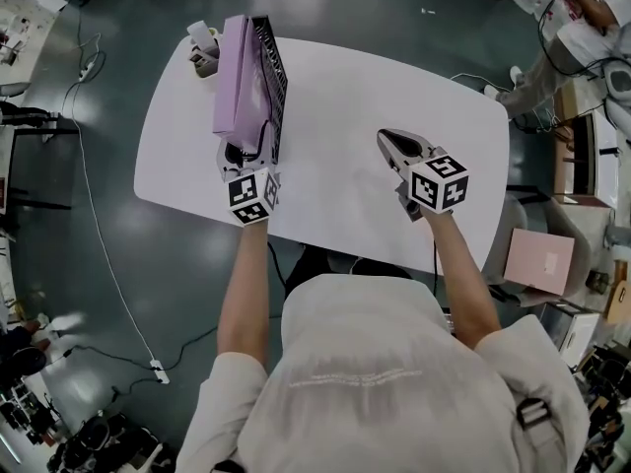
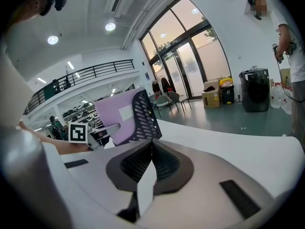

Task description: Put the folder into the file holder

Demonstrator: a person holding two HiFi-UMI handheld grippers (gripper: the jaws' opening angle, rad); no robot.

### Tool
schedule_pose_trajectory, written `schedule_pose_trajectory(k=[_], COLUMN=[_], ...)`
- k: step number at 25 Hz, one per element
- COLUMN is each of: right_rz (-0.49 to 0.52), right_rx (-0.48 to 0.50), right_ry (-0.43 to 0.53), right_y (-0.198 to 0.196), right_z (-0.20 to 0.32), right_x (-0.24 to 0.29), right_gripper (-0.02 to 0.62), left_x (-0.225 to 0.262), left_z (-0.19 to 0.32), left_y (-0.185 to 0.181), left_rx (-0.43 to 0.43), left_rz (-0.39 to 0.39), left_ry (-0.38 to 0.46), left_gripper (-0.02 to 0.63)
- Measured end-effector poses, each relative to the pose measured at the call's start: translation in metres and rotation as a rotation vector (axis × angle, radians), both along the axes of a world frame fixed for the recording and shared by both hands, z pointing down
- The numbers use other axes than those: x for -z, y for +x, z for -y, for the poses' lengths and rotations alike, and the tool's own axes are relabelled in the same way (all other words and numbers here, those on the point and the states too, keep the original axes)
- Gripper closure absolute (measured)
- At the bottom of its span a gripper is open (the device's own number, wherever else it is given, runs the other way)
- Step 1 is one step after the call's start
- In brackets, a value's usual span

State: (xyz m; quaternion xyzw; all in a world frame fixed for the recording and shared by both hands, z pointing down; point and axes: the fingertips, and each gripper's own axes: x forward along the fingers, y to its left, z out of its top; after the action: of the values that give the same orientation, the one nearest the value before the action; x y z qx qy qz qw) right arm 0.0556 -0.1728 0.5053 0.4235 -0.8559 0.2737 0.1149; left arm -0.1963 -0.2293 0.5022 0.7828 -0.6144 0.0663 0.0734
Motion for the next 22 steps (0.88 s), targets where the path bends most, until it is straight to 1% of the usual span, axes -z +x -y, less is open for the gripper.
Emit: schedule_pose_trajectory(k=[2, 5, 8, 12, 15, 17, 19, 20, 22], right_rz=[0.002, -0.001, -0.045, -0.106, -0.136, -0.157, -0.178, -0.185, -0.192], right_rx=[-0.004, -0.016, -0.013, 0.001, 0.017, 0.036, 0.06, 0.072, 0.092], right_ry=[0.016, 0.061, 0.132, 0.242, 0.319, 0.362, 0.4, 0.419, 0.452], right_y=[0.003, 0.012, 0.022, 0.031, 0.035, 0.036, 0.034, 0.033, 0.031], right_z=[0.0, 0.003, 0.007, 0.006, 0.003, -0.001, -0.006, -0.009, -0.013], right_x=[0.006, 0.02, 0.039, 0.069, 0.093, 0.106, 0.117, 0.123, 0.134], right_gripper=[0.571, 0.571, 0.571, 0.571, 0.571, 0.571, 0.571, 0.571, 0.571], left_x=[0.003, 0.012, 0.025, 0.051, 0.074, 0.089, 0.103, 0.11, 0.127], left_z=[-0.007, -0.02, -0.032, -0.051, -0.063, -0.072, -0.08, -0.084, -0.093], left_y=[0.0, -0.004, -0.01, -0.018, -0.021, -0.021, -0.02, -0.019, -0.015], left_rx=[-0.012, -0.011, 0.004, 0.022, 0.039, 0.047, 0.053, 0.054, 0.058], left_rz=[0.004, 0.024, 0.059, 0.099, 0.127, 0.14, 0.156, 0.164, 0.176], left_ry=[-0.008, -0.005, -0.006, 0.013, 0.031, 0.045, 0.057, 0.066, 0.09], left_gripper=[0.307, 0.307, 0.312, 0.386, 0.476, 0.504, 0.571, 0.585, 0.592])
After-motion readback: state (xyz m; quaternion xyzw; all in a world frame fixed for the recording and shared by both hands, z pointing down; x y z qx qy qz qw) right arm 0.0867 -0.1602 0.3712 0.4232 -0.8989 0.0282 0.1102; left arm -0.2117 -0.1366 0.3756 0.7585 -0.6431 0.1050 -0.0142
